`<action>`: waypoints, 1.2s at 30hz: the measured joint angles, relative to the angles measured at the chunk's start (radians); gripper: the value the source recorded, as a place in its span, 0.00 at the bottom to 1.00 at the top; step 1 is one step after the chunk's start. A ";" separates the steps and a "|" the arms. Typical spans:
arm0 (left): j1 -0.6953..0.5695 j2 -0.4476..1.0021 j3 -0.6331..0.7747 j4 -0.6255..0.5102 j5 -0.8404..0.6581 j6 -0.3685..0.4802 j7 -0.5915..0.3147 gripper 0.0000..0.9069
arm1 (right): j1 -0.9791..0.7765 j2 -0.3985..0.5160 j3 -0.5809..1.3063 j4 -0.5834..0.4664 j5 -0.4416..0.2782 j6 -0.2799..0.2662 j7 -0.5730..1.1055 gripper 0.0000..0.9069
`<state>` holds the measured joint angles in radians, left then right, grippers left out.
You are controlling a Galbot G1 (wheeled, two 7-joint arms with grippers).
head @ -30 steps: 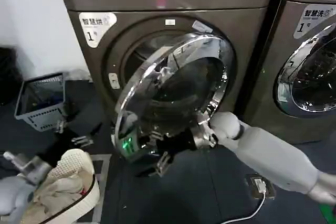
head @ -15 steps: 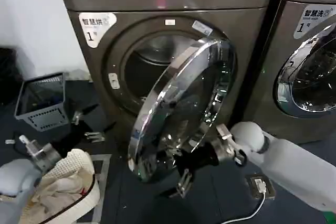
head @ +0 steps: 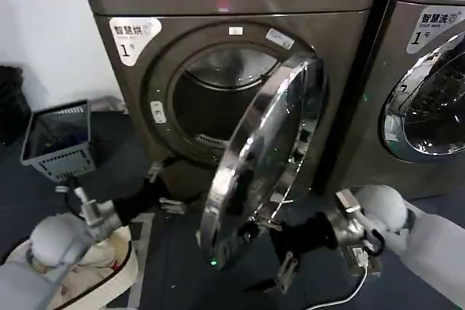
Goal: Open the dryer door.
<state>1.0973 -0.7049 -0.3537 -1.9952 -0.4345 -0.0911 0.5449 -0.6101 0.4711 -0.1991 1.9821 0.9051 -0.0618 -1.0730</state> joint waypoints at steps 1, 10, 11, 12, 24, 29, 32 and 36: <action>-0.012 -0.002 0.016 -0.007 0.003 -0.001 0.001 1.00 | -0.025 -0.008 0.024 0.000 0.001 0.010 0.009 1.00; -0.081 -0.022 0.112 -0.055 0.025 -0.003 0.002 1.00 | -0.218 -0.064 0.273 -0.083 0.014 0.036 0.087 1.00; -0.086 -0.024 0.119 -0.058 0.026 -0.003 0.002 1.00 | -0.237 -0.068 0.301 -0.096 0.011 0.036 0.087 1.00; -0.091 -0.026 0.127 -0.062 0.026 -0.002 0.002 1.00 | -0.257 -0.073 0.330 -0.111 0.005 0.036 0.089 1.00; -0.154 -0.066 0.208 -0.089 0.044 0.004 -0.004 1.00 | -0.491 -0.078 0.626 -0.366 -0.134 0.078 0.104 1.00; -0.175 -0.085 0.239 -0.092 0.058 0.004 -0.009 1.00 | -0.583 -0.055 0.747 -0.504 -0.186 0.113 0.179 1.00; -0.187 -0.097 0.258 -0.093 0.065 0.004 -0.013 1.00 | -0.639 -0.036 0.822 -0.578 -0.212 0.138 0.256 1.00; -0.211 -0.117 0.293 -0.086 0.076 0.004 -0.022 1.00 | -0.735 0.005 0.957 -0.653 -0.257 0.162 0.366 1.00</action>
<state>0.8865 -0.8217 -0.0608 -2.0810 -0.3586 -0.0869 0.5230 -1.3448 0.4766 0.7575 1.3296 0.6479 0.1001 -0.7069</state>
